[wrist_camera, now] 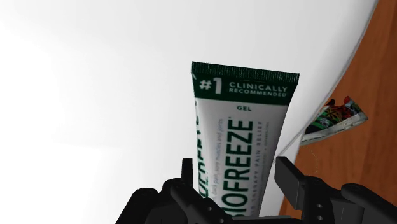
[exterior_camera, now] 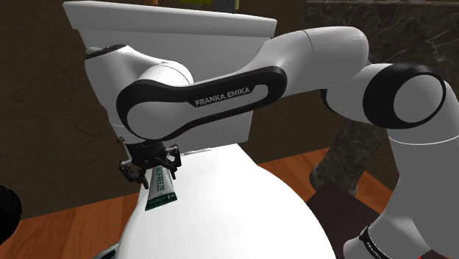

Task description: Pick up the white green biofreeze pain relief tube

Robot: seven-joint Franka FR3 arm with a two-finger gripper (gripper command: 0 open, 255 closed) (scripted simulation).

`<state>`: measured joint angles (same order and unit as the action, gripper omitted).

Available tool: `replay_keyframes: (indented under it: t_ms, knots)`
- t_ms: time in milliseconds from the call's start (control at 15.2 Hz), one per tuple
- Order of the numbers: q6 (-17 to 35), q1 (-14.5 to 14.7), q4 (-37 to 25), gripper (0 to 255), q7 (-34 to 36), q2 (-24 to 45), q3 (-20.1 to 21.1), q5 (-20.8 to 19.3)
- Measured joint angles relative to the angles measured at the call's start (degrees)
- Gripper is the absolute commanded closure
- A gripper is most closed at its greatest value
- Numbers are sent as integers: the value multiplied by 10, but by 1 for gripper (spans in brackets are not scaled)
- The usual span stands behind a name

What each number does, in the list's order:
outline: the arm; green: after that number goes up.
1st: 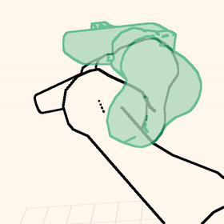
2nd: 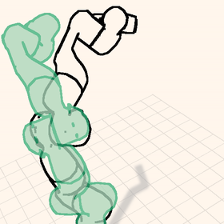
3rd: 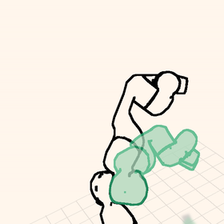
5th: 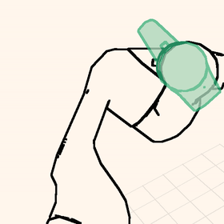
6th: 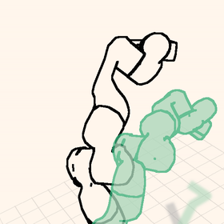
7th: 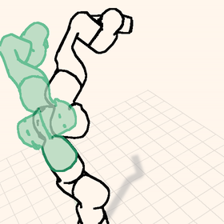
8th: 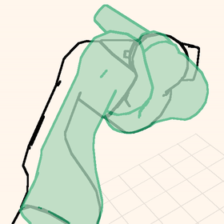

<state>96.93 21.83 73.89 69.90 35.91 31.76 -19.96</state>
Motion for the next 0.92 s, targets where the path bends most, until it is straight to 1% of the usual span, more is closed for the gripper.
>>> replay_keyframes:
  t_ms: [528, 924]
  knots:
    - [-2, 0, -2, 255, -1, -1, 0, 0]
    - [-41, 7, -40, 255, -5, -3, 2, 3]
